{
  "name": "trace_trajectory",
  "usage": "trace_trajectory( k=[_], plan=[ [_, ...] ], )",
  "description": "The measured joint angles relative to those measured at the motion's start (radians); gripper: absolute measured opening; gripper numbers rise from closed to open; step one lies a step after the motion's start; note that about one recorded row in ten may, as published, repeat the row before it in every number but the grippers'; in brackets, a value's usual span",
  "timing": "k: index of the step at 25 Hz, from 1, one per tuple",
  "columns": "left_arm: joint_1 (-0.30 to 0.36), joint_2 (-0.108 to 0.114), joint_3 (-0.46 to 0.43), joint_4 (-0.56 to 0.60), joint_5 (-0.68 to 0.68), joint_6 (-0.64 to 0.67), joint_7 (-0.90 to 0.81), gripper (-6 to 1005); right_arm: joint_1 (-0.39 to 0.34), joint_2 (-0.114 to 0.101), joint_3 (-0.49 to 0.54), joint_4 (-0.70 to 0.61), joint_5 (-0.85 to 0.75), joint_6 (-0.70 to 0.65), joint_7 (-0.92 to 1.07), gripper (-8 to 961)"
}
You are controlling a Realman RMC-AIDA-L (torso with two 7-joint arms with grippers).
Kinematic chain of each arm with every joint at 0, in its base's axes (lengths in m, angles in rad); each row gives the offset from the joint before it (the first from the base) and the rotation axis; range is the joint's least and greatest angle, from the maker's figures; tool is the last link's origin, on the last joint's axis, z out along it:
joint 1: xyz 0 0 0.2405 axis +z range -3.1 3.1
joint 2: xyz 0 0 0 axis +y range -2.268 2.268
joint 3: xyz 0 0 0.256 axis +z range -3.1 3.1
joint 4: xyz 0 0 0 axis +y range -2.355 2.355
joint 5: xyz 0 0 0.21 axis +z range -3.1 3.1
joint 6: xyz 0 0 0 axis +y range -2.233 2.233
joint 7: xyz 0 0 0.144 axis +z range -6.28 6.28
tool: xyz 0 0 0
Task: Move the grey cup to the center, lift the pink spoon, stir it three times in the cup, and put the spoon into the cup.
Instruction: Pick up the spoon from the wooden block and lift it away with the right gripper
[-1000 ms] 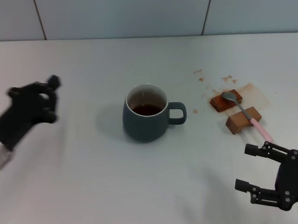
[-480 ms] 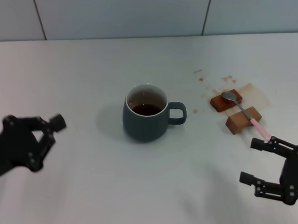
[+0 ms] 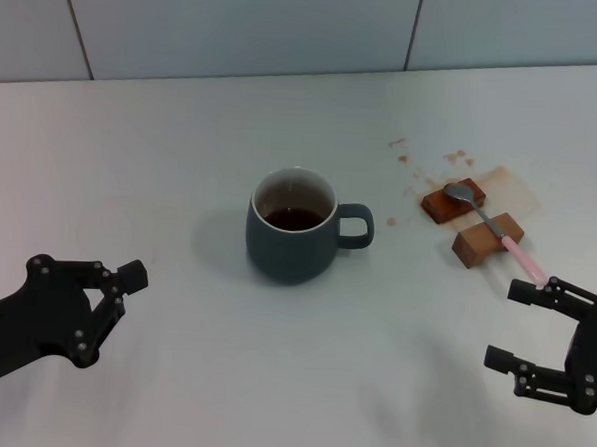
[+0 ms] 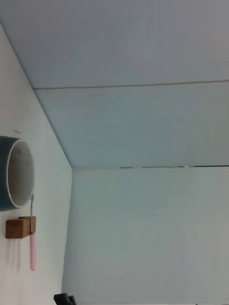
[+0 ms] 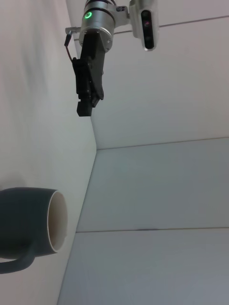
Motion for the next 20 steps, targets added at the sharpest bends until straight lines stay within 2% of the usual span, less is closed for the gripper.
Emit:
trace_trajectory(
  k=[6,12,17,20],
  plan=[
    [0.001,0.004,0.005,0.001,0.002,-0.007,-0.034,18,-0.003,0.001,0.001,0.000,0.000,-0.001,0.001,815],
    [0.005,-0.005,0.017,0.021,0.003,-0.021,-0.036,186,-0.004,0.003,0.002,0.000,0.000,-0.007,0.001,816],
    [0.005,-0.005,0.020,0.021,0.003,-0.023,-0.036,418,-0.004,0.003,0.011,0.000,0.000,-0.010,0.001,815],
    [0.005,-0.006,0.020,0.021,0.003,-0.023,-0.034,497,-0.004,0.003,0.012,0.000,0.000,-0.011,0.001,814]
  ],
)
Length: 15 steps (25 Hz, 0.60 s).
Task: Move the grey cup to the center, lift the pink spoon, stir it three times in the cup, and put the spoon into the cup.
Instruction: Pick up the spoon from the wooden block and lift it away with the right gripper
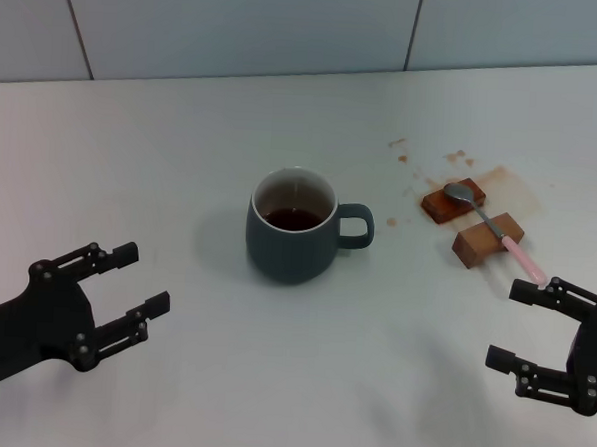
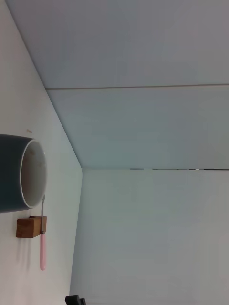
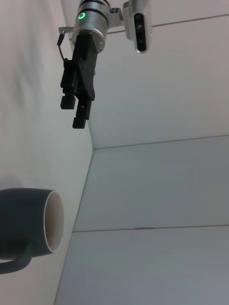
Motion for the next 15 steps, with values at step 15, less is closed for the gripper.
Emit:
trace_trajectory(
  k=[15],
  plan=[
    [0.004,-0.003,-0.007,-0.005,-0.009,-0.004,0.009,859,-0.049,-0.030,0.340,0.318,0.001,-0.228,0.317,811]
  ],
)
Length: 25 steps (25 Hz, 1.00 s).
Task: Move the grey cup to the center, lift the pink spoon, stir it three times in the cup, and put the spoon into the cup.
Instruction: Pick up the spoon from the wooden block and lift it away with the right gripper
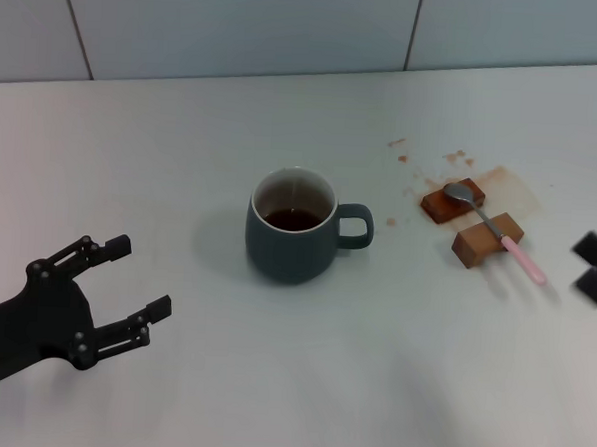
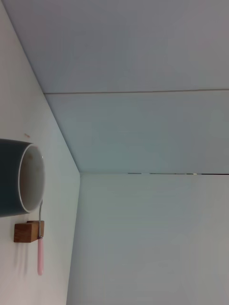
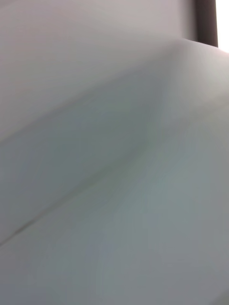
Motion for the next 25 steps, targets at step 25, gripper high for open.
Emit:
trace_trajectory(
  k=[25],
  plan=[
    [0.019,0.000,-0.008,0.008,-0.033,0.011,0.007,859,-0.012,-0.008,0.220,0.030,-0.107,0.458,0.901,804]
  ],
)
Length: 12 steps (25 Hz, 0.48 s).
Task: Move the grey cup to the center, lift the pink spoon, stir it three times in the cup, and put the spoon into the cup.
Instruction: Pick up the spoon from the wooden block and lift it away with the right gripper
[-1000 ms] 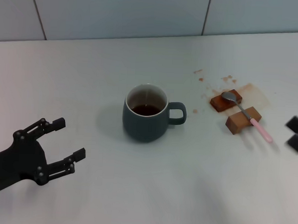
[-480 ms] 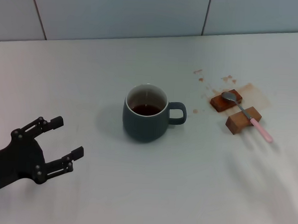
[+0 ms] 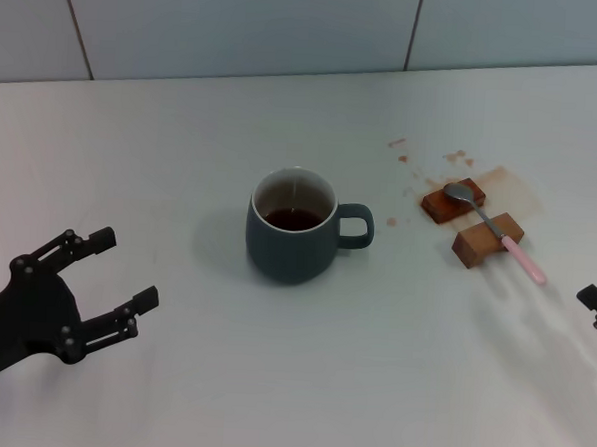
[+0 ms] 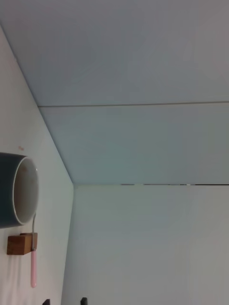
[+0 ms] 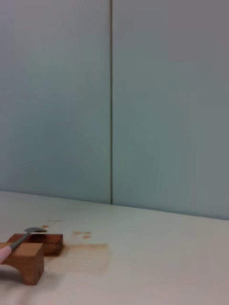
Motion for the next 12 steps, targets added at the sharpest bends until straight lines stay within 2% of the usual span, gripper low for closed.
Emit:
trace_trajectory(
  k=[12],
  plan=[
    [0.000,0.000,0.008,0.000,-0.001,-0.004,0.001,859,0.047,0.003,-0.001,0.006,-0.057,0.079,0.014,801]
  ],
)
